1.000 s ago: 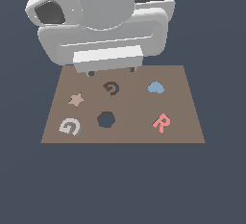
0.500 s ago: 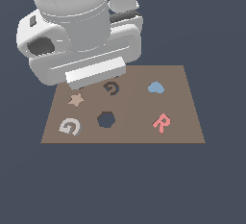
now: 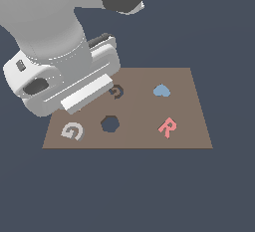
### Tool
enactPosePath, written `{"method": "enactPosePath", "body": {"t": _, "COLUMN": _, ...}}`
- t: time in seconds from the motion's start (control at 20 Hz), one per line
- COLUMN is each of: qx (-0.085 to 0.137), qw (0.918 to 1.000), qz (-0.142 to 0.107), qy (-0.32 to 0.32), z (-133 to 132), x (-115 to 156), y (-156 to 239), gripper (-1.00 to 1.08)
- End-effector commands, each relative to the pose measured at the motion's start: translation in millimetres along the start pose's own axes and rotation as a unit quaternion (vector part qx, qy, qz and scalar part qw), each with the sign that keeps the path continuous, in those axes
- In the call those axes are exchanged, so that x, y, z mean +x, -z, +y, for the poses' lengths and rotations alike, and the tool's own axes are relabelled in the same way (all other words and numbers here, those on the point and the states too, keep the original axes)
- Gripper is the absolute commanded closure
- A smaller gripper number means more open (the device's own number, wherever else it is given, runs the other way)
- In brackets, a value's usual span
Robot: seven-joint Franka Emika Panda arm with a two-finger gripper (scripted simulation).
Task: Insert a designated object into the corresponding slot on a board.
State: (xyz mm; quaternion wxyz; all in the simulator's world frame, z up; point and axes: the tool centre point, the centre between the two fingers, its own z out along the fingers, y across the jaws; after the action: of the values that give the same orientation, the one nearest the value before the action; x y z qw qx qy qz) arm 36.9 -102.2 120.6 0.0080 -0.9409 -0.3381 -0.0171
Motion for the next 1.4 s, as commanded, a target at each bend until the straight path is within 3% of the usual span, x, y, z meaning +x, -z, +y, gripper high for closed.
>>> {"method": "enactPosePath", "body": {"t": 0.0, "qx": 0.001, "qw": 0.999, "qz": -0.002, "qy": 0.044, "z": 12.3, "x": -2.0, "y": -10.5, "gripper": -0.92}}
{"method": "enactPosePath", "body": {"t": 0.25, "qx": 0.002, "qw": 0.992, "qz": -0.007, "qy": 0.126, "z": 35.8, "x": -2.2, "y": -30.0, "gripper": -0.92}}
{"method": "enactPosePath", "body": {"t": 0.7, "qx": 0.003, "qw": 0.9722, "qz": -0.015, "qy": 0.234, "z": 66.8, "x": 4.4, "y": -56.2, "gripper": -0.92}}
{"method": "enactPosePath", "body": {"t": 1.05, "qx": 0.004, "qw": 0.9597, "qz": -0.018, "qy": 0.28, "z": 79.5, "x": 10.3, "y": -67.4, "gripper": -0.92}}
{"method": "enactPosePath", "body": {"t": 1.35, "qx": 0.004, "qw": 0.9554, "qz": -0.018, "qy": 0.295, "z": 83.2, "x": 12.7, "y": -70.8, "gripper": -0.92}}
